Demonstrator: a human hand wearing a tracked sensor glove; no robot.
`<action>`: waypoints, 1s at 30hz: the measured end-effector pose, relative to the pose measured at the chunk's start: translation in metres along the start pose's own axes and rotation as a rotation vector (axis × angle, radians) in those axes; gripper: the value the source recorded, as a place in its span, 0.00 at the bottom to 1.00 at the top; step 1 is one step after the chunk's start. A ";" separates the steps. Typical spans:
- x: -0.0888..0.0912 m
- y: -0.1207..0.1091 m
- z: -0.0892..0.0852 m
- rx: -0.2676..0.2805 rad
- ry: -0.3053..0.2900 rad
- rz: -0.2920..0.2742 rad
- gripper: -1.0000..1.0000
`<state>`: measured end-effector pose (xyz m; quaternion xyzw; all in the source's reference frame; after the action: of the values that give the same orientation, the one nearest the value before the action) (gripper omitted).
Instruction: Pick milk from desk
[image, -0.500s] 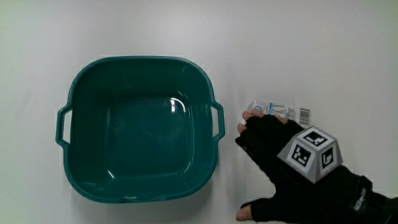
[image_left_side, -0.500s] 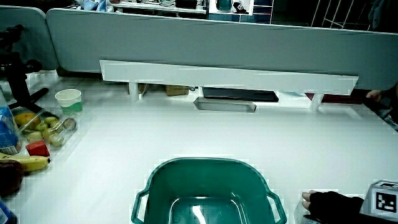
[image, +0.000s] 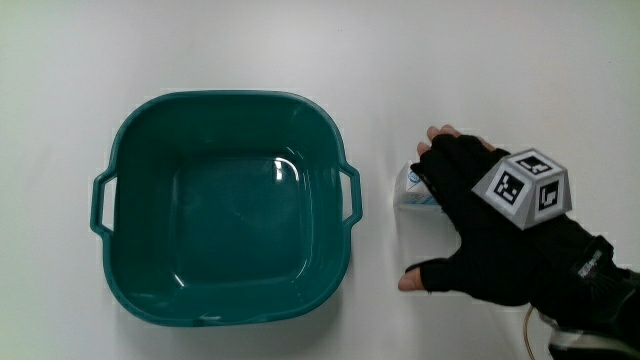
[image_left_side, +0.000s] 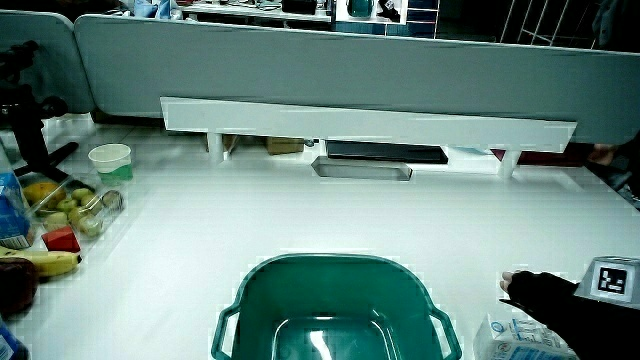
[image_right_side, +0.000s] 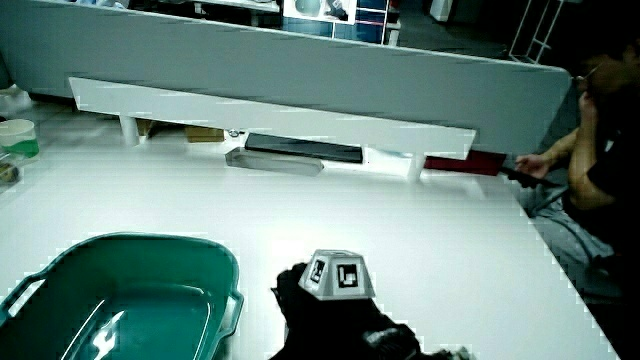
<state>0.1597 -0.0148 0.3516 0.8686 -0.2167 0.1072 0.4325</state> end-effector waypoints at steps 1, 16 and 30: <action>0.006 0.003 -0.001 0.004 0.002 -0.019 0.50; 0.052 0.038 -0.003 -0.065 0.083 -0.134 0.50; 0.064 0.054 -0.008 -0.089 0.082 -0.167 0.50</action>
<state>0.1905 -0.0554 0.4179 0.8585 -0.1299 0.0965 0.4867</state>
